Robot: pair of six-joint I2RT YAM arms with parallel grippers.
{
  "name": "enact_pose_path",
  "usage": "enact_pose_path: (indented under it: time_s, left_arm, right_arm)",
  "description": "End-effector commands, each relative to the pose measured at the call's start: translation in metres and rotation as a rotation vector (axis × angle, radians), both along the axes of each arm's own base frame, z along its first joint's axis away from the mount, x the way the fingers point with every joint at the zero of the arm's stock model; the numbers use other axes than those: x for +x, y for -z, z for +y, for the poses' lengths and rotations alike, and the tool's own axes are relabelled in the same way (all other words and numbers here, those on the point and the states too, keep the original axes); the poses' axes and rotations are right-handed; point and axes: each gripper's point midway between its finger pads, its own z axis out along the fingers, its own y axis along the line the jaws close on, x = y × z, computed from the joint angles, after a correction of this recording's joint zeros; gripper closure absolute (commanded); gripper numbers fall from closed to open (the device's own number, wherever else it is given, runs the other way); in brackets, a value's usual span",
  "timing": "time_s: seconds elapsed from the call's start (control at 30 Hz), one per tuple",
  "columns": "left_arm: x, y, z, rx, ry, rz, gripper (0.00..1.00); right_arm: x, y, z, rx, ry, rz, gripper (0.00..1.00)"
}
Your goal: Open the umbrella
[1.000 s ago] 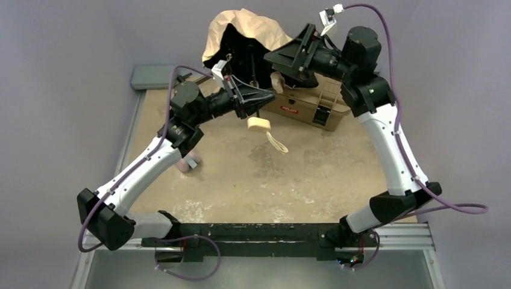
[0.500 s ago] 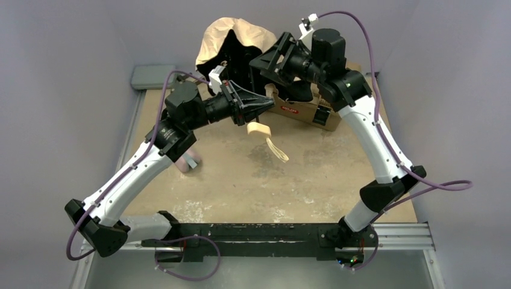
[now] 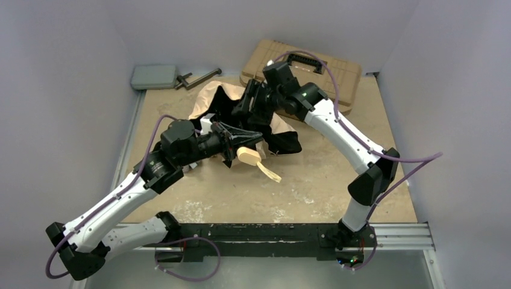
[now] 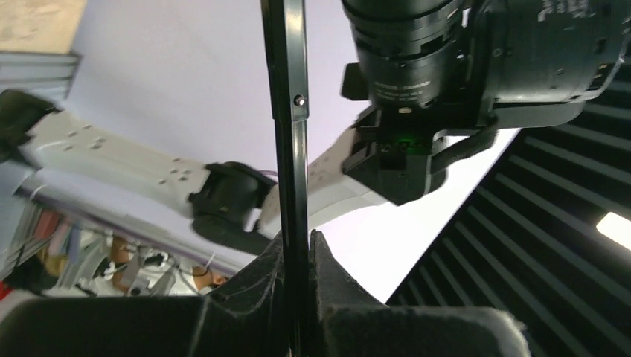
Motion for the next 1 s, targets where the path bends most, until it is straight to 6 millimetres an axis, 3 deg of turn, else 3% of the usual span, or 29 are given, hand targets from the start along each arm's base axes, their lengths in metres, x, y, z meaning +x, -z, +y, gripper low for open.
enact_pose_path:
  time_s: [0.0, 0.07, 0.2, 0.43, 0.57, 0.7, 0.97]
  left_arm:
    - [-0.02, 0.037, 0.018, -0.013, 0.014, 0.203, 1.0]
    - [-0.026, 0.064, 0.03, 0.028, -0.018, 0.272, 1.0]
    - [-0.029, 0.08, 0.037, 0.055, -0.041, 0.31, 1.0]
    - [-0.039, 0.081, 0.008, 0.078, 0.139, 0.3, 1.0]
    - [-0.04, 0.081, 0.004, 0.083, 0.163, 0.3, 1.0]
    - [-0.041, 0.074, 0.003, 0.072, 0.173, 0.288, 1.0]
    - [-0.051, 0.058, 0.002, 0.076, 0.23, 0.265, 1.0]
  right_arm:
    - [-0.039, 0.056, -0.035, -0.184, 0.018, 0.151, 0.38]
    - [-0.039, 0.074, -0.048, -0.255, 0.023, 0.172, 0.37]
    - [-0.04, 0.075, -0.039, -0.226, -0.02, 0.164, 0.4]
    - [-0.043, 0.079, -0.004, -0.179, -0.067, 0.175, 0.42]
    - [-0.047, 0.077, 0.013, -0.14, -0.083, 0.175, 0.42]
    - [-0.037, 0.091, 0.015, -0.168, -0.053, 0.171, 0.42]
    - [0.011, 0.135, -0.004, -0.256, 0.03, 0.162, 0.45]
